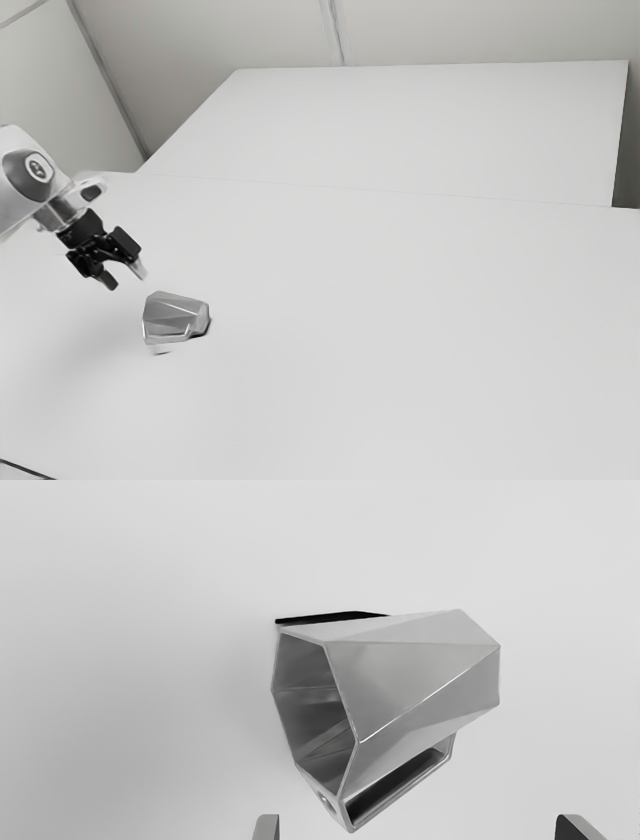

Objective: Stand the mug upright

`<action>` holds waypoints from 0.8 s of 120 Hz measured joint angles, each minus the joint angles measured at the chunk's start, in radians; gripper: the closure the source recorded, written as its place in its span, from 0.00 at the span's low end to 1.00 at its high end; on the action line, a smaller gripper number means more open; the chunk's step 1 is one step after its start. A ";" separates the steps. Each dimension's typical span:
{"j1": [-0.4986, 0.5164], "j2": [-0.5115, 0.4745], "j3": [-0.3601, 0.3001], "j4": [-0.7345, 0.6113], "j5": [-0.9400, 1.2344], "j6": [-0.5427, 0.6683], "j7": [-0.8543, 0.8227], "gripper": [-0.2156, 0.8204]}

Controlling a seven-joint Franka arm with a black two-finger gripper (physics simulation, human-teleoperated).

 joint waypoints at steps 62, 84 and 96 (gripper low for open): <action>0.054 0.038 0.000 -0.044 -0.107 0.009 0.104 0.21; 0.047 0.064 0.000 -0.050 -0.173 0.010 0.140 0.21; 0.050 0.081 0.000 -0.050 -0.214 0.010 0.162 0.21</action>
